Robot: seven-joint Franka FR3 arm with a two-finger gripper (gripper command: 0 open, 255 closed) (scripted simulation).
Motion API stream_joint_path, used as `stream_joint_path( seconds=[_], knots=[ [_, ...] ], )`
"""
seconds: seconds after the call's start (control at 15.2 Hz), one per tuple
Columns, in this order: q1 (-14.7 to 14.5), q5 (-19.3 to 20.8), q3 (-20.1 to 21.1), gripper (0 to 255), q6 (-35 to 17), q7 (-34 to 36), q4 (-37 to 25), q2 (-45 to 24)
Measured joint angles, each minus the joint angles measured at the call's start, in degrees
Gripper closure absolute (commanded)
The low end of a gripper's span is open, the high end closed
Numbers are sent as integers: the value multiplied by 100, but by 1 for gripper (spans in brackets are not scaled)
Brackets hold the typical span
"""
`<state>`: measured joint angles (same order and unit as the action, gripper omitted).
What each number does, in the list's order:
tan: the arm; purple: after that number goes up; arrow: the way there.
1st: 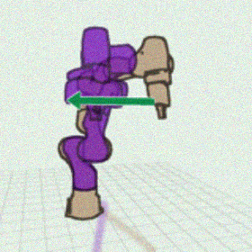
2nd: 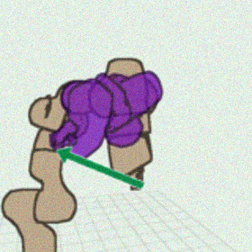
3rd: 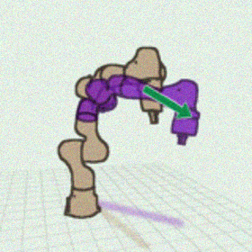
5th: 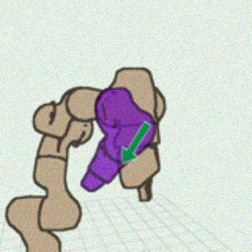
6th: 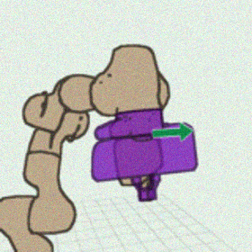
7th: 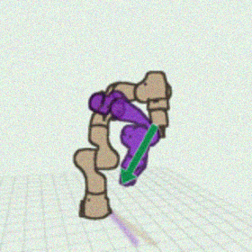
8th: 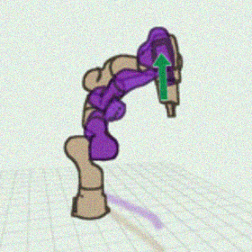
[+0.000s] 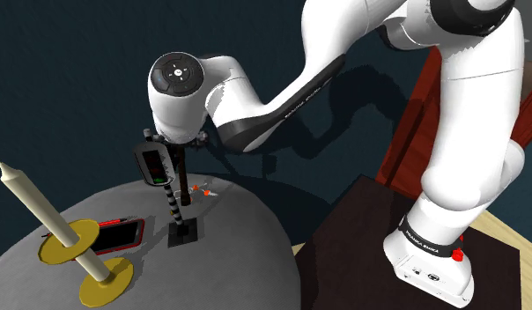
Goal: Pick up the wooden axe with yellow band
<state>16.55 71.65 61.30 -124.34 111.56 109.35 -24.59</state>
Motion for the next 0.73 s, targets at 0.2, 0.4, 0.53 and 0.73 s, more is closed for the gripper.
stream_joint_path(
  seconds=[0.2, 0.4, 0.53, 0.73],
  knots=[
    [-108, 203, -121, 0, -35, 189, 31, -124],
    [-166, 308, -189, 255, -49, 276, 57, -204],
    [-171, 319, -196, 255, -51, 284, 59, -211],
    [-174, 324, -197, 255, -52, 286, 59, -213]
  ],
)
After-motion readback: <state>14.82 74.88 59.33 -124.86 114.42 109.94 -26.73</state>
